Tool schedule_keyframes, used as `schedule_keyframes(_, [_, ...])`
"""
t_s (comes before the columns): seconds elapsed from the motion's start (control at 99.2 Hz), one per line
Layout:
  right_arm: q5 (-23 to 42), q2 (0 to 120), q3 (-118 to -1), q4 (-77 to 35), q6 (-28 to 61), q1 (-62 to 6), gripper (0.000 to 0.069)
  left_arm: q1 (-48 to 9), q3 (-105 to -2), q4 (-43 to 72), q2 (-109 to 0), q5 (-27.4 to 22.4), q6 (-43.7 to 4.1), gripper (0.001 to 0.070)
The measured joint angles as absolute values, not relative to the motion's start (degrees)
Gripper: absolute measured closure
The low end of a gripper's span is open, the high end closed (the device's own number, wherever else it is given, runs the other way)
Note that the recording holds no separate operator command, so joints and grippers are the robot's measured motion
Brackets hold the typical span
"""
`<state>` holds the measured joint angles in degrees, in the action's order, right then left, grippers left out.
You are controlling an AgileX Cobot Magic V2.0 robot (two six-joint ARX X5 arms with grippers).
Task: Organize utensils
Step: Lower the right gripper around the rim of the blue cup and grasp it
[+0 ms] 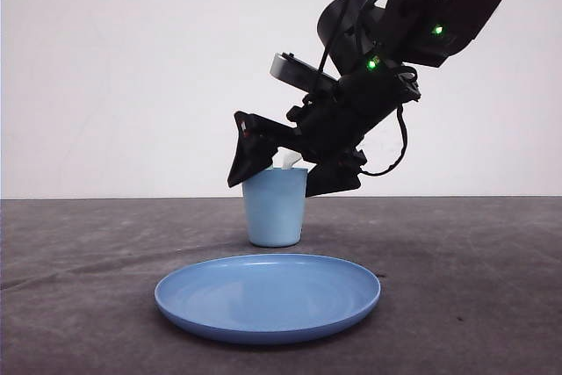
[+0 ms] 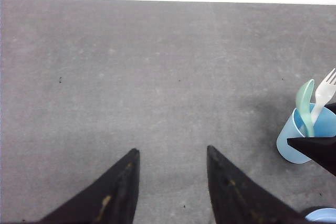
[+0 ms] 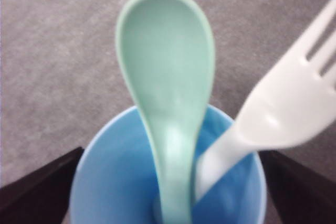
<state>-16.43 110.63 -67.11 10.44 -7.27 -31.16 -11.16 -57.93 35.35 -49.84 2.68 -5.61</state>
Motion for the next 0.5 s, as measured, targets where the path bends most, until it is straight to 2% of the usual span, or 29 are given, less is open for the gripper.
schedule_keyframes(0.212, [-15.68,110.63,-67.11,9.19,-5.98,-31.20,0.0168,-11.14,-57.93,35.35,-49.84,2.68,-5.56,0.0477])
schedule_keyframes(0.504, [-14.92,107.33,-67.13,4.16,-5.76,-31.51,0.0193,-11.14,-57.93,35.33,-49.84,2.68,-5.54,0.0477])
